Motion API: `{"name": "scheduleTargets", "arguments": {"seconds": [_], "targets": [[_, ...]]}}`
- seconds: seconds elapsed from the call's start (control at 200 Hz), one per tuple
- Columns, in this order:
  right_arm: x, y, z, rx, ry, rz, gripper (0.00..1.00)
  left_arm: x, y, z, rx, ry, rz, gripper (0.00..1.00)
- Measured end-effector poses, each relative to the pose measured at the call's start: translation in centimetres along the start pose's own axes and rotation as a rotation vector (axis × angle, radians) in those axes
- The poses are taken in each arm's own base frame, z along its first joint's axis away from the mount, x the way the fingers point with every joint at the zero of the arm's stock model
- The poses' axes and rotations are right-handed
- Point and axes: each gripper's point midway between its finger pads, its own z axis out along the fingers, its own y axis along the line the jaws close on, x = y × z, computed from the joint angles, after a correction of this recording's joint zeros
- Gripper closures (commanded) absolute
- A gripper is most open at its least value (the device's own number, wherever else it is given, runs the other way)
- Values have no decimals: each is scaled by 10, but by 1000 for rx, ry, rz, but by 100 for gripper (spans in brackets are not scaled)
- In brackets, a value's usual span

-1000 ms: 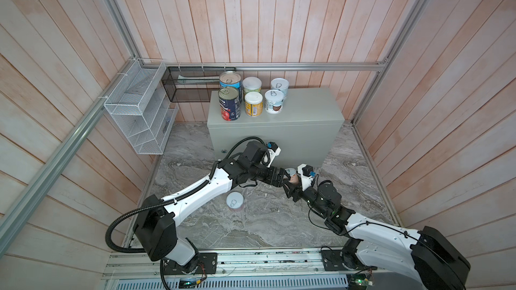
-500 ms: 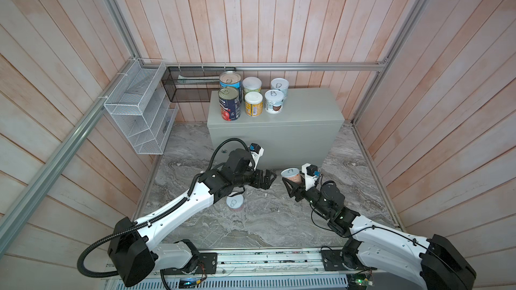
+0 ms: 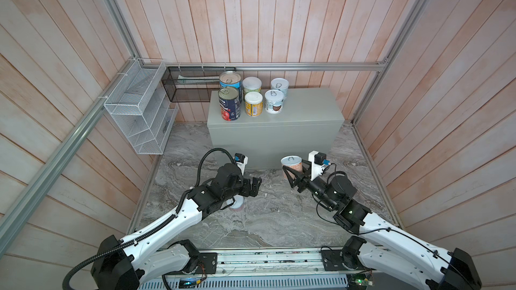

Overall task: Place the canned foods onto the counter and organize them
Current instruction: 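Open the left gripper and draw it back while the right gripper lifts the can, then carry the orange-labelled can with the right gripper onto the cabinet top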

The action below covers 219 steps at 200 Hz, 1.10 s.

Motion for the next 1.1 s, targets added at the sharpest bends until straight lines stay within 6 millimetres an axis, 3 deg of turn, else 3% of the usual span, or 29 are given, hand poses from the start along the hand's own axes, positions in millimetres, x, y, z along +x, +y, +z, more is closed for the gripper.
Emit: {"name": "scheduleTargets", "arguments": {"seconds": [0.295, 0.525, 0.925, 1.095], "targets": [[-63, 17, 1, -10, -70, -9, 45, 15, 12, -9, -16, -32, -27, 0], [-111, 13, 8, 9, -143, -12, 45, 25, 20, -6, -40, -25, -38, 0], [-174, -24, 20, 80, -234, -58, 45, 22, 24, -6, -66, -43, -38, 0], [-202, -32, 34, 87, -262, -105, 45, 20, 24, -6, -63, -50, -43, 0]]}}
